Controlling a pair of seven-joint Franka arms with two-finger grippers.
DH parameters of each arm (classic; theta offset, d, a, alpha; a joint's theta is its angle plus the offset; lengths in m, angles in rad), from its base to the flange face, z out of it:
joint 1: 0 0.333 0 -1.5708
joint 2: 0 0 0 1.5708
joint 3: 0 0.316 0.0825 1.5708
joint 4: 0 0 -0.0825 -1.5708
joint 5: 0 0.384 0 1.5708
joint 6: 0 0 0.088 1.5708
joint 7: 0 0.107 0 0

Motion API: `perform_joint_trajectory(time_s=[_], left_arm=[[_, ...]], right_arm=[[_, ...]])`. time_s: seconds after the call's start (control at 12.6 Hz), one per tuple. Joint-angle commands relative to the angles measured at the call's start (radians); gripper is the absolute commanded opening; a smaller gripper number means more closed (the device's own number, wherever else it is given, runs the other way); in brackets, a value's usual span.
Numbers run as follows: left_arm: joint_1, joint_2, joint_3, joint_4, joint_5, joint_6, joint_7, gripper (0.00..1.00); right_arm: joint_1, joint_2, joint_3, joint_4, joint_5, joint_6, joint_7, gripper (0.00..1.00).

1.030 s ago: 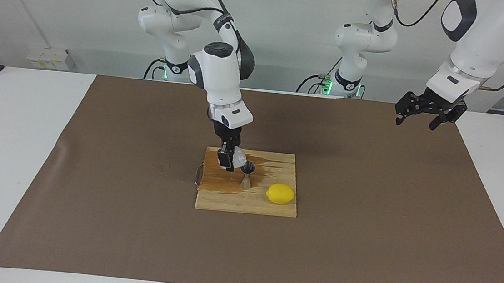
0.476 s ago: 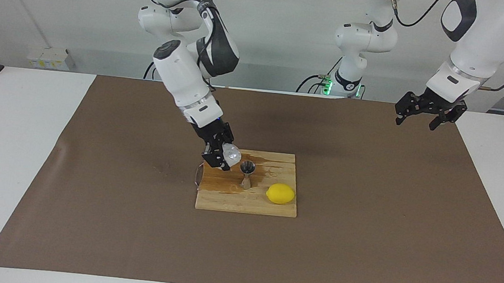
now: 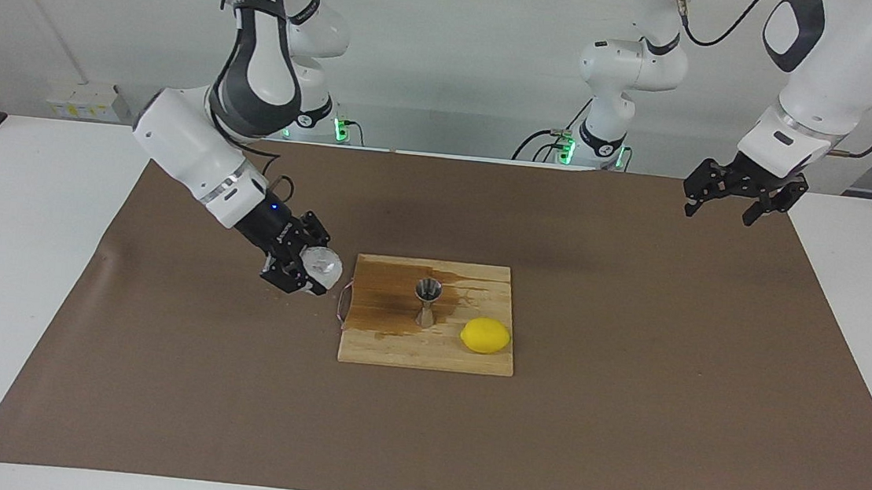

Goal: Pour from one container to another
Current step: 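Carry the white cup back and set it on the table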

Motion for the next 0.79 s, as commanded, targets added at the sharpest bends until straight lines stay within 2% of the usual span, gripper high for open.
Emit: perform_joint_trajectory(time_s=[0.0,0.32,0.48,0.63,0.71], left_arm=[[0.009,-0.02,-0.003,-0.015,-0.009,-0.006,0.003,1.0],[0.009,-0.02,-0.003,-0.015,-0.009,-0.006,0.003,1.0],[0.009,-0.02,-0.003,-0.015,-0.009,-0.007,0.003,1.0],[0.009,-0.02,-0.003,-0.015,-0.009,-0.007,0.003,1.0],[0.009,-0.02,-0.003,-0.015,-0.009,-0.007,0.003,1.0]], right_arm=[[-0.084,-0.035,0.012,-0.112,0.129,-0.041,-0.186,0.13],[-0.212,0.004,0.011,-0.177,0.147,-0.083,-0.385,0.15],[-0.244,0.018,0.011,-0.212,0.148,-0.087,-0.421,0.16],[-0.272,0.121,0.012,-0.209,0.189,-0.115,-0.519,0.16],[-0.27,0.146,0.011,-0.209,0.226,-0.112,-0.58,0.16]])
